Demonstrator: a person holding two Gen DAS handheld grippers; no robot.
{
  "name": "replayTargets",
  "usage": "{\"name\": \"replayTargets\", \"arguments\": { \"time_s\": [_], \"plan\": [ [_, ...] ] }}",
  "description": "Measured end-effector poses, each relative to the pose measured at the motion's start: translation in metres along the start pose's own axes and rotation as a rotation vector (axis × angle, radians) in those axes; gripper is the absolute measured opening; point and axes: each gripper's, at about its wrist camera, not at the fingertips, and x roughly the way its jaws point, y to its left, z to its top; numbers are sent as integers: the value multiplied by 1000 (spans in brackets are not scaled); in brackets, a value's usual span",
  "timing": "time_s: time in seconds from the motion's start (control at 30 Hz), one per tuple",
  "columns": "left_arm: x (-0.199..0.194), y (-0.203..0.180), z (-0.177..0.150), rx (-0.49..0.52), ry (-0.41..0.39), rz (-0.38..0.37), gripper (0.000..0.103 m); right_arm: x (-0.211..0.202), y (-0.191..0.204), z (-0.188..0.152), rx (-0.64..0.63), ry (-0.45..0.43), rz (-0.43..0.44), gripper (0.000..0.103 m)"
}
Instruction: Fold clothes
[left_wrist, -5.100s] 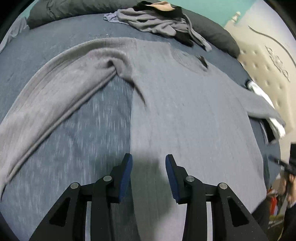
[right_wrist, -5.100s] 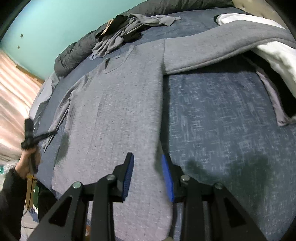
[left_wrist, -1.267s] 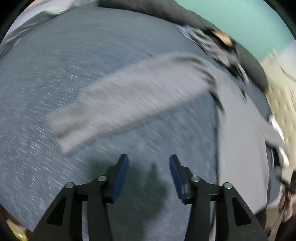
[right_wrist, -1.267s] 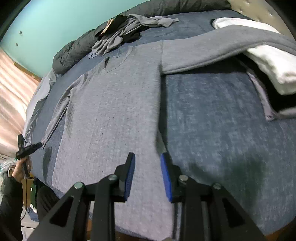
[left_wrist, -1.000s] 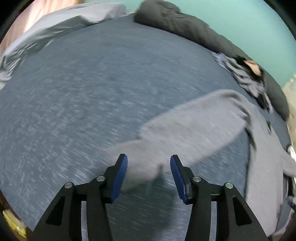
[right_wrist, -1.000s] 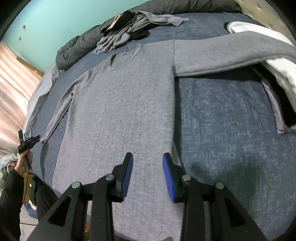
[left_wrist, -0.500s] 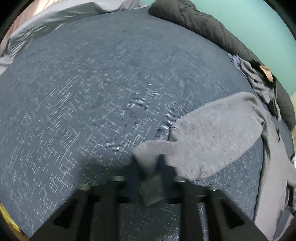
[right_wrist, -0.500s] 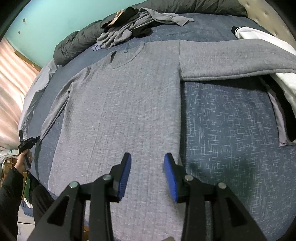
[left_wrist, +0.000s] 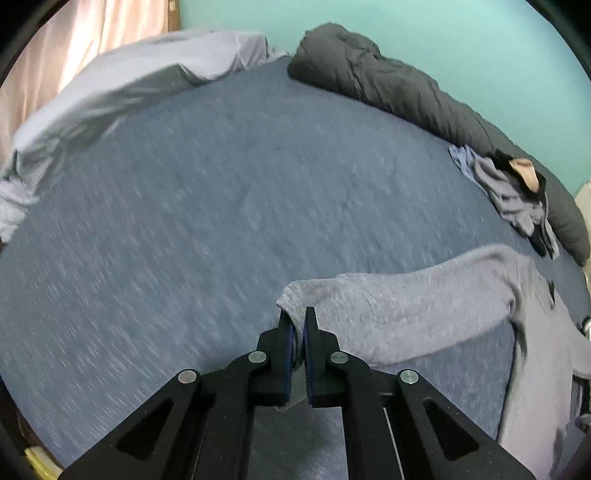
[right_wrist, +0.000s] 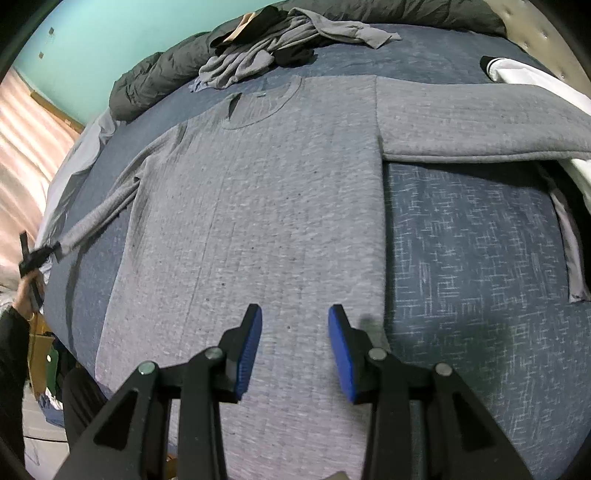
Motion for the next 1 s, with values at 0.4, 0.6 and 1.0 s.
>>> {"name": "replayTargets", "arguments": {
  "time_s": [0.4, 0.6, 1.0],
  "plan": [
    [4, 20, 90, 50, -53, 84, 5, 18, 25, 12, -28, 33, -45, 37],
    [39, 34, 107, 32, -11, 99, 5, 29, 34, 18, -53, 53, -71, 37],
    [54, 66, 67, -61, 44, 94, 18, 48, 40, 30, -47, 63, -58, 37]
  ]
}}
